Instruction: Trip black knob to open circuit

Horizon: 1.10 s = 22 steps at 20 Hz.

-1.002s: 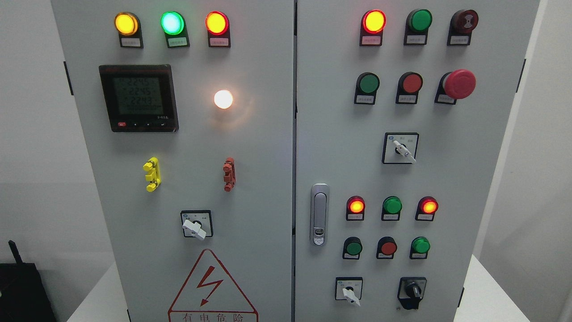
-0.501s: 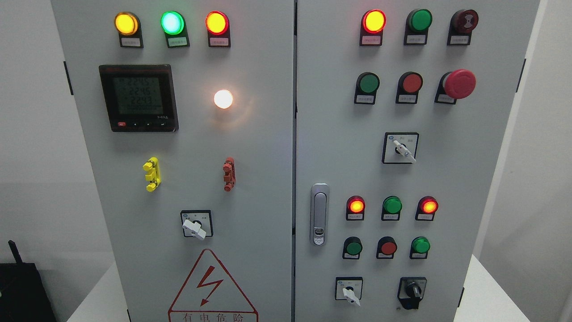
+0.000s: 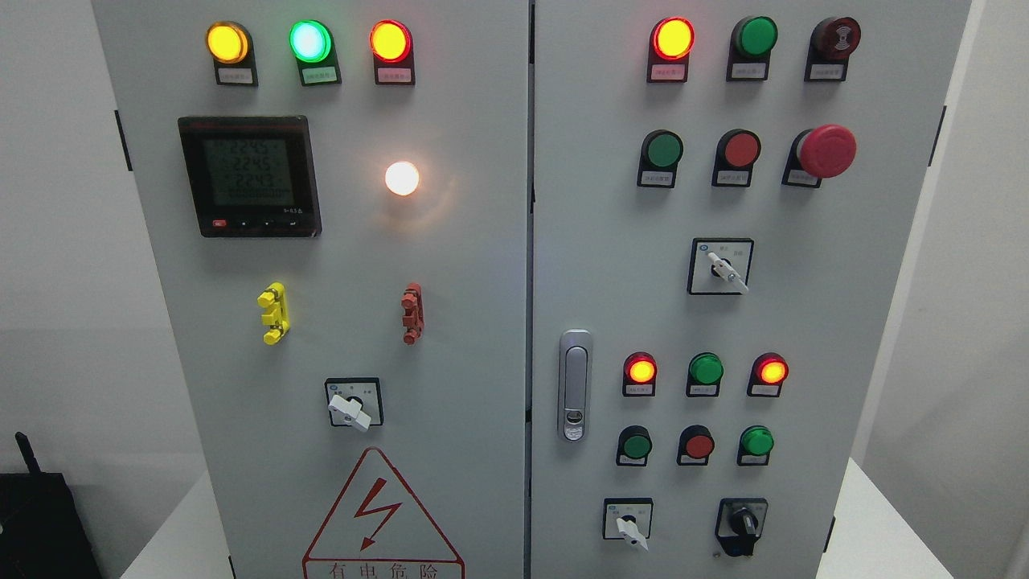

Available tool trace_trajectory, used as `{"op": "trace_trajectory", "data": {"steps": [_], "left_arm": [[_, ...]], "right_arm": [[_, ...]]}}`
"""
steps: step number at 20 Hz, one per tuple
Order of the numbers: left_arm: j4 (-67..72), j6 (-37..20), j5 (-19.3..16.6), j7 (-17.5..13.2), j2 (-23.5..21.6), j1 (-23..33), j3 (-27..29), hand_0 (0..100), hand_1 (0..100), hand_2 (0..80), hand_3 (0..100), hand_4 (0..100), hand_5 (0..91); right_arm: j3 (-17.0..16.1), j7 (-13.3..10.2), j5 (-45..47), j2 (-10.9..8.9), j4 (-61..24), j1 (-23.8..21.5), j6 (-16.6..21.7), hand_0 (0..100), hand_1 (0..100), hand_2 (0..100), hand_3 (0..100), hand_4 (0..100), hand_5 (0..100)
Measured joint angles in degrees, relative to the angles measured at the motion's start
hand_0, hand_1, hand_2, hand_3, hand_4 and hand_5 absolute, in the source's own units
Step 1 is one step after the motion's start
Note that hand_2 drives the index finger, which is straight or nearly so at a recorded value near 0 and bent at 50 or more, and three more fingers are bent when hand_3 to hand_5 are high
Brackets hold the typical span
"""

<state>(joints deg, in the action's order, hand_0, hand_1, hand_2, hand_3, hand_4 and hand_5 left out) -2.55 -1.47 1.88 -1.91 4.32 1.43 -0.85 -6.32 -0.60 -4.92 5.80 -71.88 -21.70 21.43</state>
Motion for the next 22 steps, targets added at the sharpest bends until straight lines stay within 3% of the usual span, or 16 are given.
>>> {"op": "trace_trajectory", "data": {"steps": [4, 12, 22], "left_arm": [[0.0, 0.0, 0.0, 0.0, 0.0, 0.0, 0.0, 12, 39, 0.0, 0, 0, 0.0], [0.0, 0.0, 0.0, 0.0, 0.0, 0.0, 0.0, 12, 39, 0.0, 0, 0, 0.0], [0.0, 0.0, 0.0, 0.0, 0.0, 0.0, 0.0, 12, 39, 0.0, 0, 0, 0.0]], "right_arm": [[0.8, -0.1, 0.0, 0.00, -2.9, -0.1, 1.3, 0, 0, 0, 61, 41, 27], [2.5, -0.7, 3.1, 0.00, -11.3, -0.4, 1.5, 0, 0, 0, 76, 67, 61], [3.6, -2.4, 3.2, 0.00, -19.1, -0.2, 1.1, 0, 0, 0, 97, 84, 85]]}}
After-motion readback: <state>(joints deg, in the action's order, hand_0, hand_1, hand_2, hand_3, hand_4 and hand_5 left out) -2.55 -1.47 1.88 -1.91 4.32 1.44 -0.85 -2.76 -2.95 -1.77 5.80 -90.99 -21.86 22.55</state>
